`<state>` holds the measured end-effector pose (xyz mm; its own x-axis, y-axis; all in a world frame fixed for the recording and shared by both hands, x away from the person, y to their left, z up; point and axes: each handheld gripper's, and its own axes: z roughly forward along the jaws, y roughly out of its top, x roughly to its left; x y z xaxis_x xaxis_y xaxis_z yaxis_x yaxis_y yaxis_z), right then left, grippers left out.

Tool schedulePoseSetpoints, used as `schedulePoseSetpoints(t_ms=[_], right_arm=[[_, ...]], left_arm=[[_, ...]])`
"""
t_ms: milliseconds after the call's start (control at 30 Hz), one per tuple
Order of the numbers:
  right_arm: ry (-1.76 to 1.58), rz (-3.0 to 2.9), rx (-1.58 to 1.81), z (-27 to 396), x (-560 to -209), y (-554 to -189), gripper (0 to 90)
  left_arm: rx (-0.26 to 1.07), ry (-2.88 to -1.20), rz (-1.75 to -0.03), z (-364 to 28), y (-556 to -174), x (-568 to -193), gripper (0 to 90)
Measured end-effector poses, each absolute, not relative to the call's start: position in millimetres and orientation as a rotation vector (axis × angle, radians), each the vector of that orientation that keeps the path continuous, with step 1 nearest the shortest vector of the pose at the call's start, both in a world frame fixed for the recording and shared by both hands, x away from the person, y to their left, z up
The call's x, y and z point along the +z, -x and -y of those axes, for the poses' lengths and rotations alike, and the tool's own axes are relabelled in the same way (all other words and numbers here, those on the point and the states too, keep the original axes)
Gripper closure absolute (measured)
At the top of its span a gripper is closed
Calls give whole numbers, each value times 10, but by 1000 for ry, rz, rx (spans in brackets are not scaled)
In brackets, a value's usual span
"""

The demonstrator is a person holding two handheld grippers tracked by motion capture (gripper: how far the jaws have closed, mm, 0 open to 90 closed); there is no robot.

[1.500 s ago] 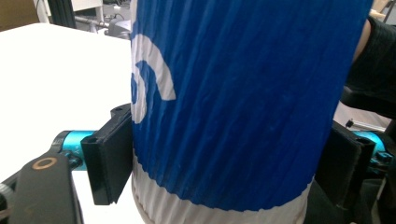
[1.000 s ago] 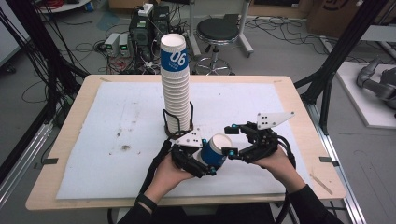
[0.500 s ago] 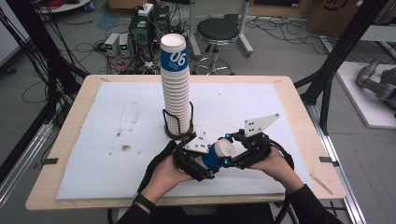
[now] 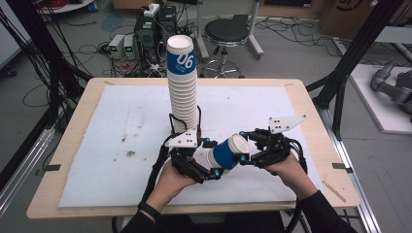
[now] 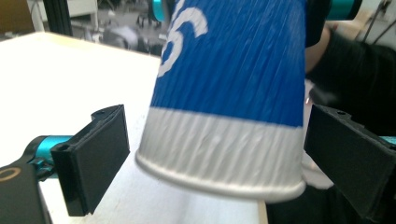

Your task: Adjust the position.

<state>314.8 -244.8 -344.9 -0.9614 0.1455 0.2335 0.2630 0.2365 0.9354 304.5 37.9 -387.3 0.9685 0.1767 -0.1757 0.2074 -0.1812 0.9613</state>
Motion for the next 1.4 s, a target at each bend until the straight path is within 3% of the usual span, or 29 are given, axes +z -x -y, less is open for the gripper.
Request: schedulePoseSetpoints(t_ms=[300, 367, 600, 733, 1067, 1233, 1300, 1400], right_arm=[[396, 2329, -1891, 2430, -3474, -3142, 298], [390, 2329, -1887, 2426, -3476, -3138, 299], [376, 2353, -1830, 2434, -3490, -3159, 295], [391, 2404, -1758, 2438, -3488, -3169, 205], [351, 2652, -1581, 2416, -3396, -3108, 205], [338, 2705, -1480, 2325, -3490, -3112, 209], [319, 2693, -1477, 2312, -3513, -3117, 276], [302, 2648, -1516, 2332, -3514, -3125, 286]], left_arm=[[-83, -1731, -281, -332, -3069, -3935, 61], [-88, -1730, -259, -355, -3064, -3922, 163], [-64, -1827, -245, -373, -3054, -3830, 187], [-33, -1898, -242, -373, -3042, -3756, 191], [80, -2165, -227, -306, -2992, -3649, 194], [103, -2188, -217, -279, -2967, -3617, 194], [104, -2181, -219, -291, -2966, -3607, 194], [104, -2139, -214, -310, -2970, -3607, 161]])
